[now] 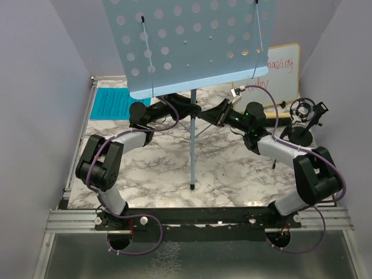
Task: Pack up the instrument practice props
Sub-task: Unscrew the knob on the music stand.
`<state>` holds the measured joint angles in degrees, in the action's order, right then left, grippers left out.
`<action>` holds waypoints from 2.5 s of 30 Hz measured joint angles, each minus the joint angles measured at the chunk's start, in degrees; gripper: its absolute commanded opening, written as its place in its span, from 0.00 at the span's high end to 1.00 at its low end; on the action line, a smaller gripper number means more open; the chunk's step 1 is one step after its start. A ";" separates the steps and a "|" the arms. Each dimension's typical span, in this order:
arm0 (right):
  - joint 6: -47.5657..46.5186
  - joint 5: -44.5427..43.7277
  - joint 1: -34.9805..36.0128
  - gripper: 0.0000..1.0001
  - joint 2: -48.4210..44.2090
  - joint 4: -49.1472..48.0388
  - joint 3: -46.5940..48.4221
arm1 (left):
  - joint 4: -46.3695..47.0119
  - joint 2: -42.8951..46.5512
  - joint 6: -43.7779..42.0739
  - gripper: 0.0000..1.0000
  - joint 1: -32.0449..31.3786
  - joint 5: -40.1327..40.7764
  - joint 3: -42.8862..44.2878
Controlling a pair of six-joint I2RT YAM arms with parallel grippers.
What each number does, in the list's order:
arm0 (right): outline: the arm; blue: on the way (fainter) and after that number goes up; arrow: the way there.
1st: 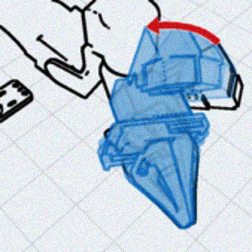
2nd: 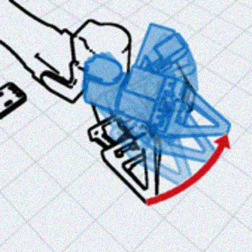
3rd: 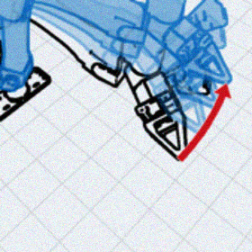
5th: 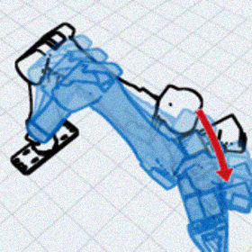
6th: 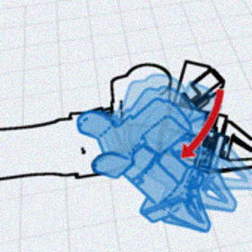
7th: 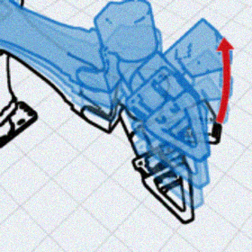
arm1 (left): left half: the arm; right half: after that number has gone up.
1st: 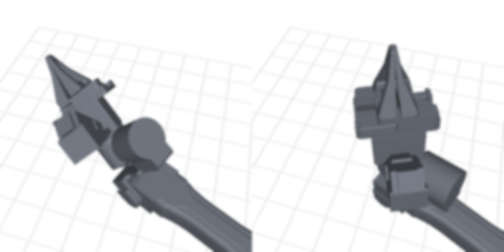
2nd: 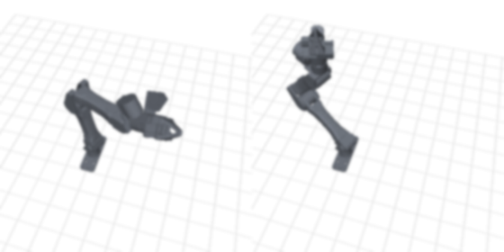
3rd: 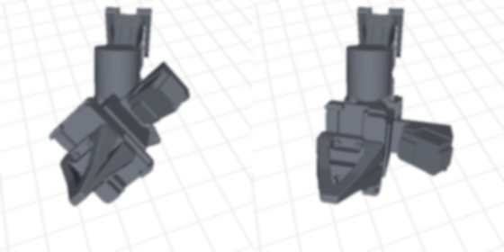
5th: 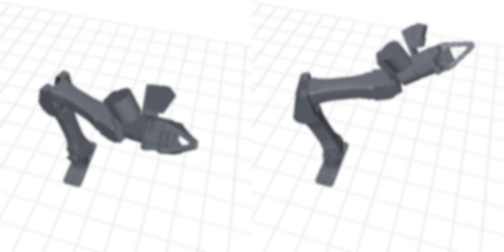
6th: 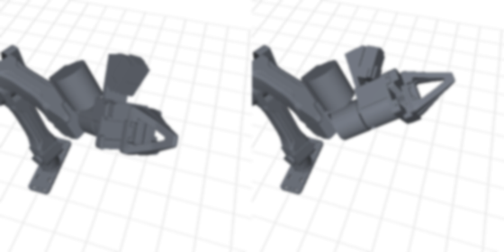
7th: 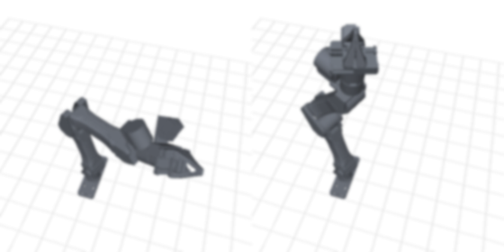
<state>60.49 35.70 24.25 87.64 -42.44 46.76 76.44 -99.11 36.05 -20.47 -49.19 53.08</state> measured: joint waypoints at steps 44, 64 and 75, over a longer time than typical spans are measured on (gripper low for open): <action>-53.40 -0.79 3.41 0.99 0.61 -0.46 2.69 | -32.83 7.19 -27.82 1.00 -0.22 0.92 4.55; -146.79 -40.06 22.34 0.99 7.74 -31.34 -11.61 | -40.92 8.46 -30.91 1.00 -1.46 3.56 6.69; -136.74 -42.45 23.71 0.43 0.13 -23.54 -19.47 | -41.18 9.27 -30.51 1.00 -2.19 6.03 5.95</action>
<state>-76.25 -6.74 47.97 87.77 -65.98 27.29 35.27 -89.84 5.54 -22.65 -43.16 59.02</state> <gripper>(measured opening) 0.414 0.288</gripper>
